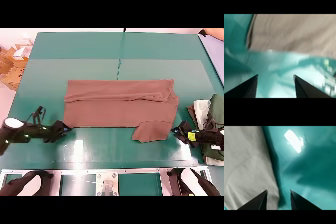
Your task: Fold the shirts.
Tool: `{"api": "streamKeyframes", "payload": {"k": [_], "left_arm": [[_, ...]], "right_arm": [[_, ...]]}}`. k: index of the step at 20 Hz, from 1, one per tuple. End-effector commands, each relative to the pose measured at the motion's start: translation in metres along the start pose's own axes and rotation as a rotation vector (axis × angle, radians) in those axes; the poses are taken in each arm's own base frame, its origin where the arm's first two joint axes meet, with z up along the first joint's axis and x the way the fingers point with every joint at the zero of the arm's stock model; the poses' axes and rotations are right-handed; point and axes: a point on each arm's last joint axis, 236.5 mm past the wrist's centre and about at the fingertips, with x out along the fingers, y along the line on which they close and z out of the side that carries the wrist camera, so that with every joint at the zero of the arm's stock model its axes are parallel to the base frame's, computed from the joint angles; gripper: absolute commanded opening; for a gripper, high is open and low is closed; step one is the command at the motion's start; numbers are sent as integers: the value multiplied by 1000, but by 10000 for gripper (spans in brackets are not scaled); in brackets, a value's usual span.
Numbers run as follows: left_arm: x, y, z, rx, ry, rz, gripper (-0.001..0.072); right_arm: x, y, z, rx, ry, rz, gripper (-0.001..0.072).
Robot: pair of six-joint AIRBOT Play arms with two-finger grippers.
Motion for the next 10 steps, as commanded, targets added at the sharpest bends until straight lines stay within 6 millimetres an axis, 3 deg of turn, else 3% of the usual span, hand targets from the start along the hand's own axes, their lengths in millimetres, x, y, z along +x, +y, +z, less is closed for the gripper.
{"api": "streamKeyframes", "payload": {"k": [1, 3, 6, 7, 8, 10], "left_arm": [[20, -15, 31, -36, -228, -21, 515], [25, -23, 47, -58, -318, -24, 514], [37, -22, 46, -146, -304, -34, 503], [40, -21, 42, -146, -287, -32, 352], [40, -21, 43, -143, -287, -31, 256], [38, -19, 48, -140, -309, -24, 205]], "right_arm": [[13, 10, 1, 11, -33, 87, 337], [20, 11, -5, 14, 4, 91, 375], [38, 13, -26, -8, 107, 75, 426], [43, 14, -32, -12, 133, 70, 426], [49, 14, -35, -14, 149, 65, 426], [56, 14, -40, -11, 170, 58, 426]]}}
